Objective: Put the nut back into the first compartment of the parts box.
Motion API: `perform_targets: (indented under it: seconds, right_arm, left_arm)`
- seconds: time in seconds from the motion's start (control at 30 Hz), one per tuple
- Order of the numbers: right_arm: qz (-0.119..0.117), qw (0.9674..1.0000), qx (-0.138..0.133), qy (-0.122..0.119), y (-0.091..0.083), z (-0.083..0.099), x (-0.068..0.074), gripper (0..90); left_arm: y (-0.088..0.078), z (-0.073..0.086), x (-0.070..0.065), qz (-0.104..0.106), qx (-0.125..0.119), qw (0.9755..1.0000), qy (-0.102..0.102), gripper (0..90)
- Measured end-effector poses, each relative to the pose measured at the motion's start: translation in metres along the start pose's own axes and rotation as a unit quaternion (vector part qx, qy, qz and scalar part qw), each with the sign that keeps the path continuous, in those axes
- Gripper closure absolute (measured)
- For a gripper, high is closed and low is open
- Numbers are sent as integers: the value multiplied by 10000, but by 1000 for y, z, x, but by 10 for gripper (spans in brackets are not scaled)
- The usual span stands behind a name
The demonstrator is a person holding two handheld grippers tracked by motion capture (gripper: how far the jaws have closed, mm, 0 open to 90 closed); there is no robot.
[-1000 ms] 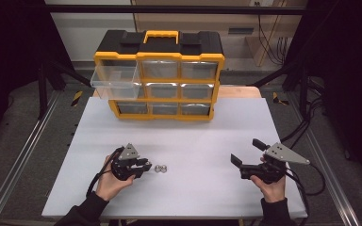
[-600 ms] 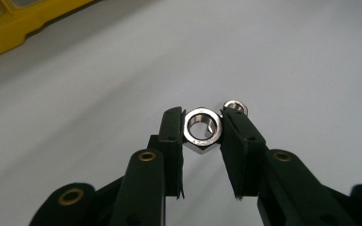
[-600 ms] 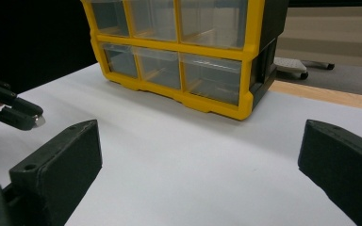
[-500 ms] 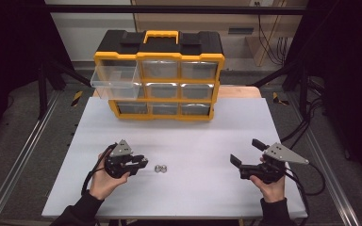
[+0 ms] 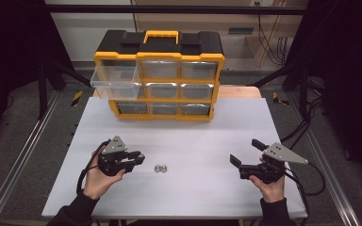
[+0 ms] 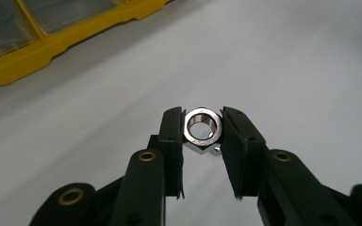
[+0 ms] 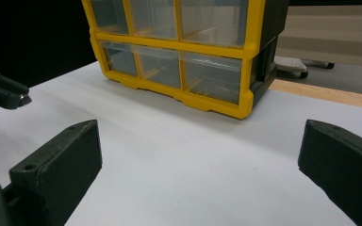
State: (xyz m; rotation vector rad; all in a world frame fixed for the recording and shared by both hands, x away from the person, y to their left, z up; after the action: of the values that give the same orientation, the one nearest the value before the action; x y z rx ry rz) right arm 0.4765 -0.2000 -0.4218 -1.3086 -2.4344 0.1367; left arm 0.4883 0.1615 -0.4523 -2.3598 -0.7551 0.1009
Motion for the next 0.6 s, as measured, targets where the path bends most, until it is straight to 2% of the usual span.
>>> perform_targets:
  seconds: [0.33,0.6]
  right_arm:
    - [-2,10000,-21,37,-1,-1,0,6]
    - [-3,10000,-11,-4,0,0,0,6]
  left_arm:
    - [-18,-10,9,-121,-200,9997,-93,700]
    - [-26,-22,10,-180,-286,9994,-12,700]
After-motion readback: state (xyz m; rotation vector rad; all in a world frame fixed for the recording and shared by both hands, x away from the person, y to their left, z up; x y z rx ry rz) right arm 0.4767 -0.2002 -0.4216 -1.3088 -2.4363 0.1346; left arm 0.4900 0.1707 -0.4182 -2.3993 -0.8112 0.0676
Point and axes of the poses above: each handheld gripper's, and its own axes: y roughly forward along the jaws, z roughly out of its underside, x roughly to its left, the point moved 8 cm from there along y, roughly forward along the jaws, and after that the axes turned 12 degrees about y, right-handed, at the moved point
